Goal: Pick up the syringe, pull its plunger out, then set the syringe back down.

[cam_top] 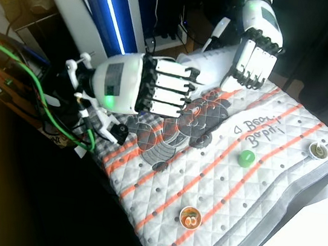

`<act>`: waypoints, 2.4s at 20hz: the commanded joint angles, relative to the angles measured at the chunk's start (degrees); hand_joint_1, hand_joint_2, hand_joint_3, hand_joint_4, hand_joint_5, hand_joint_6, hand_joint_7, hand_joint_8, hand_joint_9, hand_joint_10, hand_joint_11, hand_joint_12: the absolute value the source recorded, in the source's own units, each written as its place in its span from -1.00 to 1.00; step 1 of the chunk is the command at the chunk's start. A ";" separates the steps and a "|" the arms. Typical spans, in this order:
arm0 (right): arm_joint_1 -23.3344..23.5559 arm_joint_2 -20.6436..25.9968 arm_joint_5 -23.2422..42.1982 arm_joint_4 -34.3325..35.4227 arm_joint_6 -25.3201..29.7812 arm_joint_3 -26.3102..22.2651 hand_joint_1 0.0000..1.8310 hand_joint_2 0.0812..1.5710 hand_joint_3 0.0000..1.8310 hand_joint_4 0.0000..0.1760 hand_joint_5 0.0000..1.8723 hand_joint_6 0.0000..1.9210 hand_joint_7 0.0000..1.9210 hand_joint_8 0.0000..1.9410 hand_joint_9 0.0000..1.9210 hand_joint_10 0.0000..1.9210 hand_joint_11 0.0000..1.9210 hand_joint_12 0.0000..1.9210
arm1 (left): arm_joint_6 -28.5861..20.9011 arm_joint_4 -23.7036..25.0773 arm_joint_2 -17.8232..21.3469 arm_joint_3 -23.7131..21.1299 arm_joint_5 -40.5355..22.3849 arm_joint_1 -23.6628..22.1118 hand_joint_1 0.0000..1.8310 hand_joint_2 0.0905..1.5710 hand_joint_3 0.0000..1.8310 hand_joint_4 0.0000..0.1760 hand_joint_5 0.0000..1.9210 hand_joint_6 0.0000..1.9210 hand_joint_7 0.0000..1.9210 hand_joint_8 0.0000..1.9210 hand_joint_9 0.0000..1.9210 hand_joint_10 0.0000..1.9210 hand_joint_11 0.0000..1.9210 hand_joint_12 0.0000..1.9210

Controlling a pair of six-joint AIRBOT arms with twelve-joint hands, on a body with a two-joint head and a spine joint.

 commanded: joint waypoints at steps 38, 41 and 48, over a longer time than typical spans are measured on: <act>-8.03 12.64 13.24 4.89 -3.12 -4.40 0.37 0.44 -1.00 -1.00 0.02 -0.20 -0.04 0.45 0.11 0.71 0.04 0.88 | -0.48 -5.15 7.10 -2.50 11.33 3.59 0.35 0.46 -1.00 -1.00 -0.10 0.02 -0.07 0.43 -0.23 0.61 -0.45 1.00; -8.23 12.86 13.44 5.16 -3.32 -4.56 0.35 0.48 -1.00 -1.00 -0.04 -0.11 -0.11 0.56 0.06 0.81 0.03 0.92 | -0.47 -5.53 7.36 -2.62 11.64 3.98 0.35 0.46 -1.00 -1.00 -0.11 0.02 -0.05 0.39 -0.24 0.50 -0.52 0.99; -8.70 12.94 13.71 5.57 -3.36 -4.65 0.35 0.49 -1.00 -1.00 -0.06 -0.08 -0.13 0.58 0.01 0.82 -0.01 0.94 | -0.43 -6.25 7.87 -2.83 12.18 4.67 0.47 0.44 -1.00 -1.00 -0.15 0.08 0.00 0.20 -0.15 0.40 -0.41 0.73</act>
